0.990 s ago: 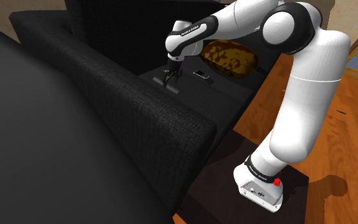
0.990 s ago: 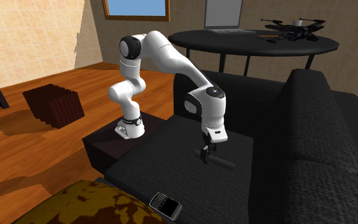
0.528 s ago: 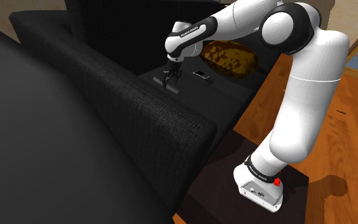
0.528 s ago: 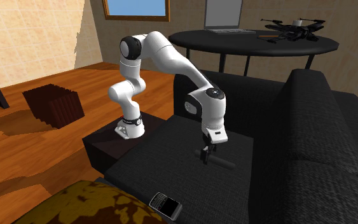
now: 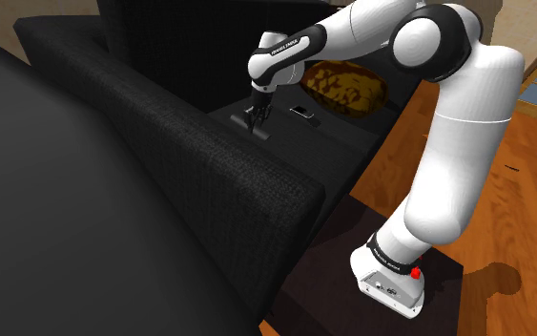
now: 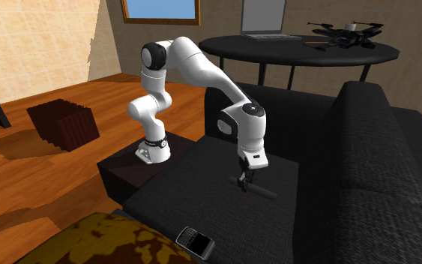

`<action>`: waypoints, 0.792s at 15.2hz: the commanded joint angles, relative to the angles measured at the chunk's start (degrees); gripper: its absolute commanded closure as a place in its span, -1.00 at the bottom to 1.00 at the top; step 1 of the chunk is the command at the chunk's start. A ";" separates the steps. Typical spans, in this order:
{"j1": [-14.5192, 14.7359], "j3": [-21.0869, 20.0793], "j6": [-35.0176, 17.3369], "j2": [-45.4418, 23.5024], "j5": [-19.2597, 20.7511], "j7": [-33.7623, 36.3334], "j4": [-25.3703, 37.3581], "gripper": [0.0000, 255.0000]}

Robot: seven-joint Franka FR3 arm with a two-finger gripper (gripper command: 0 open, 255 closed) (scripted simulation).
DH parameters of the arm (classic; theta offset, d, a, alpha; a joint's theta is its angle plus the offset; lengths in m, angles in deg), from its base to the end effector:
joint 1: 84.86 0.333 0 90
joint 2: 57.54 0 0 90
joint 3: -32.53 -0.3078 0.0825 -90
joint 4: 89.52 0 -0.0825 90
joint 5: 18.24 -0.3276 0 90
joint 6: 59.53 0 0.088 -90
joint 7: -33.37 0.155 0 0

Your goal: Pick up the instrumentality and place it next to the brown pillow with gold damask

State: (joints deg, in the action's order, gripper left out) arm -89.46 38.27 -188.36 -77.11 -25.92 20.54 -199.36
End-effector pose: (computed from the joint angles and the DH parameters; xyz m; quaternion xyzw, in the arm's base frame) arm 0.5658 -0.0922 0.2964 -0.9992 0.0177 -0.0035 0.0353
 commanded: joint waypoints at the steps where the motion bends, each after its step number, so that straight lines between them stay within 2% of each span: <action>1: 0.08 -0.11 0.05 -0.10 -0.04 0.00 -0.05 1.00; 12: 0.22 0.23 6.56 3.71 0.87 0.91 2.70 1.00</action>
State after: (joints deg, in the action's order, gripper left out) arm -89.29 38.49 -182.55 -73.73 -25.15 21.30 -197.08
